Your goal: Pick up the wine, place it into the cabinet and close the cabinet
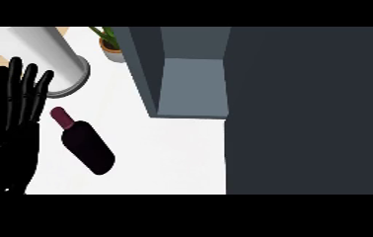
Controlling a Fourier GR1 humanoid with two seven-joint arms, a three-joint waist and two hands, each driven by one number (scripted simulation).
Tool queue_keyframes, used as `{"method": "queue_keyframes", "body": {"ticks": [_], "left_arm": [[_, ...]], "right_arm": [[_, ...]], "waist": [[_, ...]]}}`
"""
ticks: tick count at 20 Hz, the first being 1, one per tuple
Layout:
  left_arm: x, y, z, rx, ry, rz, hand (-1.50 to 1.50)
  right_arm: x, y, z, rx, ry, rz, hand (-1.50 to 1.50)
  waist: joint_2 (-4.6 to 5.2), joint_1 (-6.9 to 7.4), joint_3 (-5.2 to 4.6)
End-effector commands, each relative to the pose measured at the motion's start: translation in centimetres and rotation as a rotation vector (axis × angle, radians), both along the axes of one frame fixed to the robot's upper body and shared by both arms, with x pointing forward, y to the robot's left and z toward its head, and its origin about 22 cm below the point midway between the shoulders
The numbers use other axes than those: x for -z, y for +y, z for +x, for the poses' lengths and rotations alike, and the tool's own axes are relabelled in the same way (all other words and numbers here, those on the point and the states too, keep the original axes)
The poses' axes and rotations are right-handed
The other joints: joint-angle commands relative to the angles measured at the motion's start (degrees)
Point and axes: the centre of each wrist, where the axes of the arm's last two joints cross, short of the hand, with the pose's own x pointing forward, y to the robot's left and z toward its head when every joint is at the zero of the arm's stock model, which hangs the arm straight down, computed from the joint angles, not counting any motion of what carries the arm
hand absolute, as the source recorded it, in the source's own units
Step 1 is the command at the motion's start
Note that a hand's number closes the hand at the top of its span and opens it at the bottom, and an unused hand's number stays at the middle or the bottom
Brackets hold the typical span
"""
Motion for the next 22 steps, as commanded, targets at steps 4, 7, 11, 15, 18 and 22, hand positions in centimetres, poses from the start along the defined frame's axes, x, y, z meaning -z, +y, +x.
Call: {"method": "queue_keyframes", "body": {"ticks": [4,7,11,15,18,22], "left_arm": [[2.0,1.9,-2.1,0.203,0.156,-0.103,-1.5],[4.5,-1.0,-1.4,0.373,0.397,-0.332,-1.5],[1.3,0.2,-2.2,0.465,0.485,-0.388,-1.5],[-1.9,2.0,-3.2,0.458,0.49,-0.406,-1.5],[-3.4,1.3,-4.2,0.465,0.491,-0.427,-1.5],[-5.9,1.7,-3.6,0.44,0.481,-0.448,-1.5]], "right_arm": [[-0.6,-0.2,-3.7,-0.04,0.007,0.009,-1.5],[0.9,1.6,-2.7,-0.224,0.134,0.024,-1.5],[0.4,0.9,-4.4,-0.273,0.185,0.017,-1.5],[-1.8,-0.3,-6.1,-0.277,0.193,0.003,-1.5],[-3.9,1.5,-7.2,-0.281,0.186,0.026,-1.5],[-5.1,2.4,-7.6,-0.275,0.19,0.018,-1.5]], "waist": [[3.56,-1.04,1.77],[4.32,-1.09,1.7],[3.73,-1.01,1.92],[3.92,-0.86,1.88],[3.94,-0.68,1.85],[3.98,-0.69,1.85]]}}
